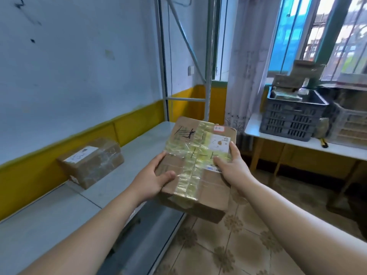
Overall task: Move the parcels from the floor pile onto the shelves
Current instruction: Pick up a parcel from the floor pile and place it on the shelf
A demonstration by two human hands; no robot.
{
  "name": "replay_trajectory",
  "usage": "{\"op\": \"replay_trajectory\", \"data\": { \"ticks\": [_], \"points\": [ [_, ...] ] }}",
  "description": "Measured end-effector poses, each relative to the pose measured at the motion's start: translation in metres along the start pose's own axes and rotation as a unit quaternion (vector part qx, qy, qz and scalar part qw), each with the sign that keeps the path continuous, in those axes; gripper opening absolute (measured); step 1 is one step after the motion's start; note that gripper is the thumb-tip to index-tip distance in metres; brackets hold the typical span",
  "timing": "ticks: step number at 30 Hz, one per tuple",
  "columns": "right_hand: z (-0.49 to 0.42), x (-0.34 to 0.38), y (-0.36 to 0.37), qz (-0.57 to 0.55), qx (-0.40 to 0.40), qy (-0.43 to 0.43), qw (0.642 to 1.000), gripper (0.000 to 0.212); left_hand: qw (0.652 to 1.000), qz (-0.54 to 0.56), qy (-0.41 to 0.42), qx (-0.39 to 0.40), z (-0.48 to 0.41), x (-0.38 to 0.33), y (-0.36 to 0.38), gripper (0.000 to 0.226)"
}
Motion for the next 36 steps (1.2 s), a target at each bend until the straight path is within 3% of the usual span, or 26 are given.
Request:
{"op": "replay_trajectory", "data": {
  "ticks": [9, 17, 24, 36],
  "points": [
    [-0.137, -0.003, 0.007, 0.035, 0.056, 0.014, 0.998, 0.082, 0.997, 0.027, -0.055, -0.040, -0.098, 0.033, -0.029, 0.073],
    [-0.285, -0.005, 0.061, 0.083, 0.119, 0.008, 0.989, 0.077, 0.990, 0.071, -0.096, -0.078, -0.200, 0.124, -0.075, 0.071],
    [-0.391, -0.023, 0.102, 0.108, 0.149, 0.065, 0.981, 0.077, 0.984, 0.082, -0.144, -0.067, -0.280, 0.187, -0.109, 0.072],
    [-0.525, -0.057, 0.201, 0.160, 0.311, 0.076, 0.934, 0.073, 0.955, 0.101, -0.255, -0.116, -0.331, 0.280, -0.143, 0.071]
  ]
}}
Point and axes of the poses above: each hand's wrist, its own z-axis away from the middle knuckle, its own y-axis out of the palm, x = y × z, the point moved 9 cm from there along -z, towards the middle knuckle, and after that the axes turned 15 degrees about x, right-handed, at the moved point
